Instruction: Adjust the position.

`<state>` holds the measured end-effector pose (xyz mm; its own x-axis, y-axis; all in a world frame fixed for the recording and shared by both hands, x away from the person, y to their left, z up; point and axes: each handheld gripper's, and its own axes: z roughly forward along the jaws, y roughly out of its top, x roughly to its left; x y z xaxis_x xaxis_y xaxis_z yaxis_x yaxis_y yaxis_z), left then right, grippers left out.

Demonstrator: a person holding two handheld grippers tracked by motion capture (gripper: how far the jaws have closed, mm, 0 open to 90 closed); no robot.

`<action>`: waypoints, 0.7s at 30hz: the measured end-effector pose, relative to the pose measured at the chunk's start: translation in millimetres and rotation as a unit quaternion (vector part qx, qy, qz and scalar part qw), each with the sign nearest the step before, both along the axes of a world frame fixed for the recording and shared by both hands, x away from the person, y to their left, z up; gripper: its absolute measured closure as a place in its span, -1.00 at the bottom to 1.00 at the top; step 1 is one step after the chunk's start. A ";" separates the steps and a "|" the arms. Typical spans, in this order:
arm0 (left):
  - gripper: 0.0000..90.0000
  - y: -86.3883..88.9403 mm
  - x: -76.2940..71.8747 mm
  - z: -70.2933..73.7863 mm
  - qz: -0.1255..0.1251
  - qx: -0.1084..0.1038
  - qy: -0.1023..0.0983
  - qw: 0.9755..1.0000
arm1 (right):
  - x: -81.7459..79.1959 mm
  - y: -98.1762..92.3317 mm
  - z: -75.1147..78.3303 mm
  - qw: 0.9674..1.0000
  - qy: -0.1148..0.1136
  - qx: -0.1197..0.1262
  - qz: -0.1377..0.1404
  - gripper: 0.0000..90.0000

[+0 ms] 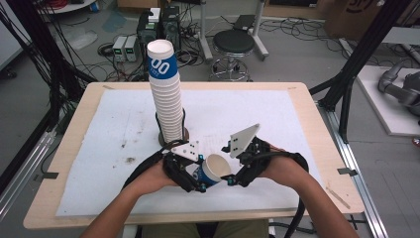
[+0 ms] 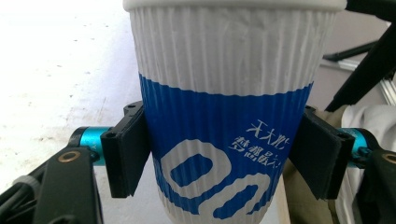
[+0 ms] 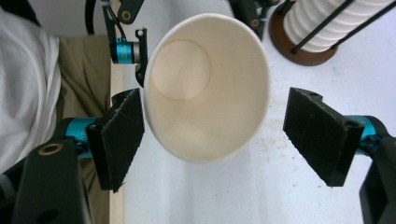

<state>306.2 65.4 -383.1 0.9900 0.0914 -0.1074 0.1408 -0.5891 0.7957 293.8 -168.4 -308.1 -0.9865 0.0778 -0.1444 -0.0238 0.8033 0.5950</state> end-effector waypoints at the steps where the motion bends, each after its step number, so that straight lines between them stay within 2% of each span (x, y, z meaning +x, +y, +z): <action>1: -0.41 2.8 -0.1 -2.3 0.008 -0.009 -0.001 1.000 | 0.4 -3.8 0.2 1.000 0.002 0.014 -0.006 -0.53; 2: -0.41 2.8 -0.1 -2.3 0.008 -0.009 -0.001 1.000 | 0.5 -7.9 -0.1 0.999 0.007 0.029 -0.013 -0.53; 4: -0.42 6.4 -0.3 -4.8 0.020 -0.023 -0.002 1.000 | 1.6 -17.3 -2.4 0.998 0.010 0.063 -0.030 -0.53; 5: -0.42 8.7 -0.4 -5.5 0.028 -0.029 -0.003 0.999 | 1.6 -17.3 -2.4 0.998 0.010 0.063 -0.030 -0.53; 6: -0.42 11.0 -0.2 -6.8 0.033 -0.039 -0.005 0.999 | 1.9 -28.0 -7.1 0.993 0.019 0.102 -0.052 -0.53; 7: -0.42 13.9 -0.2 -7.3 0.039 -0.046 -0.008 0.998 | 1.9 -28.0 -7.1 0.993 0.019 0.102 -0.052 -0.53; 9: -0.42 19.1 -0.1 -8.9 0.055 -0.063 -0.012 0.996 | 2.7 -38.5 -13.3 0.988 0.023 0.132 -0.074 -0.54; 10: -0.42 24.5 0.6 -10.0 0.071 -0.076 -0.018 0.994 | 3.1 -48.4 -20.5 0.983 0.023 0.156 -0.098 -0.54; 11: -0.42 24.5 0.6 -10.0 0.071 -0.076 -0.018 0.994 | 3.1 -48.4 -20.5 0.983 0.023 0.156 -0.098 -0.54; 12: -0.42 27.2 0.8 -10.9 0.078 -0.084 -0.020 0.993 | 3.7 -57.3 -27.6 0.977 0.024 0.178 -0.116 -0.53; 13: -0.42 29.9 1.3 -11.5 0.085 -0.090 -0.024 0.992 | 3.7 -57.3 -27.6 0.977 0.024 0.178 -0.116 -0.53; 16: -0.42 37.3 1.9 -14.1 0.098 -0.113 -0.027 0.988 | 3.3 -67.7 -37.9 0.969 0.024 0.202 -0.138 -0.53; 18: -0.42 39.9 1.9 -15.4 0.102 -0.122 -0.030 0.987 | 3.2 -73.1 -44.1 0.964 0.025 0.216 -0.150 -0.53; 19: -0.42 41.5 2.2 -15.9 0.102 -0.125 -0.033 0.986 | 3.1 -77.9 -49.3 0.961 0.020 0.227 -0.160 -0.53; 20: -0.42 42.1 1.4 -16.6 0.104 -0.132 -0.033 0.985 | 3.1 -77.9 -49.3 0.961 0.020 0.227 -0.160 -0.53; 21: -0.42 43.2 1.0 -17.1 0.104 -0.136 -0.036 0.985 | 2.6 -80.2 -51.2 0.959 0.019 0.231 -0.166 -0.53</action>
